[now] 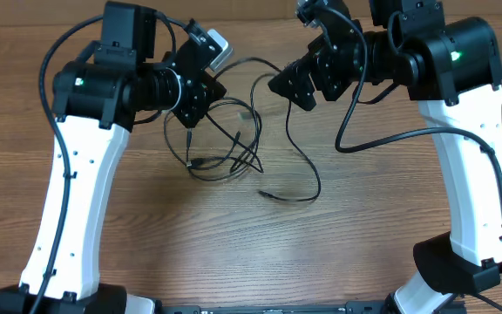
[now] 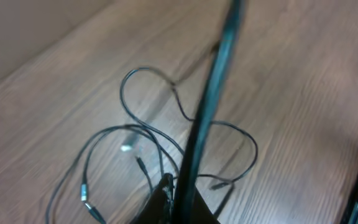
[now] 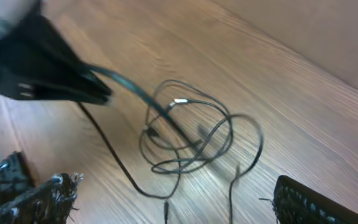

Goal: Untangle cables

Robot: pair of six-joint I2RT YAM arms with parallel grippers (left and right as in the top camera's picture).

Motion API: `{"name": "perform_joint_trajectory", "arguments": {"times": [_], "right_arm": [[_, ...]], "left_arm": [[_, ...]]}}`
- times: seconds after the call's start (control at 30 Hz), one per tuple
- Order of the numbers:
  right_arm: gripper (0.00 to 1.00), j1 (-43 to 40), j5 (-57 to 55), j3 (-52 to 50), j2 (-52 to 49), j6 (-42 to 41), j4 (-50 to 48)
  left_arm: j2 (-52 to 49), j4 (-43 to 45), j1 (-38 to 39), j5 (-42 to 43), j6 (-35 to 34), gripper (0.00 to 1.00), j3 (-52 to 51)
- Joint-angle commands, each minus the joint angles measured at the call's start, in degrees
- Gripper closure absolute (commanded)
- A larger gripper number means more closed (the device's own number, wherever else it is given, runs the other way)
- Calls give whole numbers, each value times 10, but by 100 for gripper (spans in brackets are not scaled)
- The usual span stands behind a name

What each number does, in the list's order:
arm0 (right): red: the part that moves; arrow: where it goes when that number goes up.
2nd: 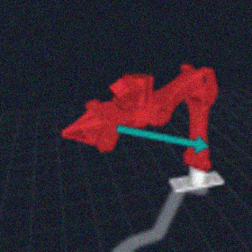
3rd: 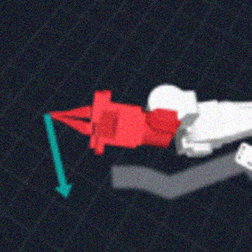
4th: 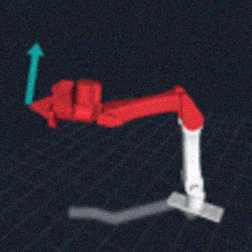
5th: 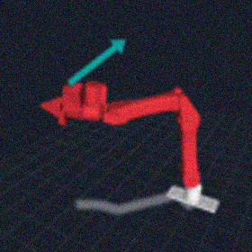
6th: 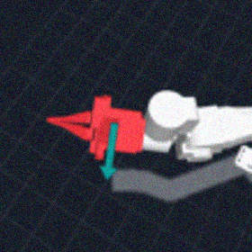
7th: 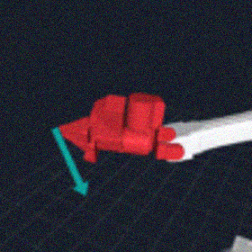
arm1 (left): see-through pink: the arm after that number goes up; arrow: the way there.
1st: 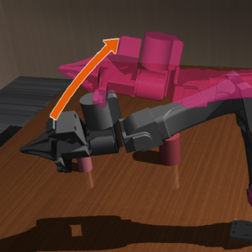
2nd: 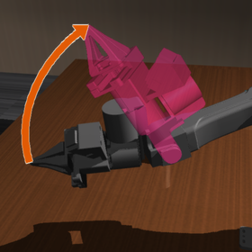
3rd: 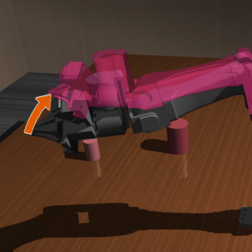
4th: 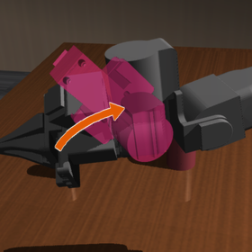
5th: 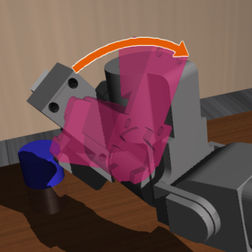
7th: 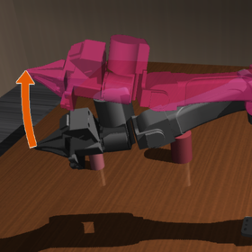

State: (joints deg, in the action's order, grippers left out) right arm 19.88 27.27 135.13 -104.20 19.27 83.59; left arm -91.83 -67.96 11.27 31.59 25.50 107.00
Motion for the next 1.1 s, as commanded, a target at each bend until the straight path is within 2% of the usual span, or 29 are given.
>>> {"name": "perform_joint_trajectory", "arguments": {"times": [0.0, 0.3, 0.47, 0.57, 0.77, 0.87, 0.97, 1.07], "right_arm": [[0, -1, -11, 17, 13, -17, -3], [0, -1, 100, 7, 12, -8, -3], [0, 0, 146, -36, 12, 33, -22], [0, 0, 150, -67, 12, 37, -69], [0, -5, 75, -106, 11, 37, -161], [0, -5, 94, -113, 8, 37, -171], [0, -1, 111, -113, -5, 37, -172], [0, 0, 158, -113, -14, 37, -177]], "left_arm": [[31, 2, -3, -51, -78, 96, 53], [31, 54, -26, -105, -203, 96, 174], [31, 84, -26, -112, -281, 96, 189], [30, 99, -26, -113, -345, 96, 189], [30, 84, -27, -132, -375, 96, 219], [30, 84, -27, -132, -386, 96, 245], [30, 94, -27, -131, -435, 96, 269], [30, 97, -26, -140, -442, 96, 275]]}}
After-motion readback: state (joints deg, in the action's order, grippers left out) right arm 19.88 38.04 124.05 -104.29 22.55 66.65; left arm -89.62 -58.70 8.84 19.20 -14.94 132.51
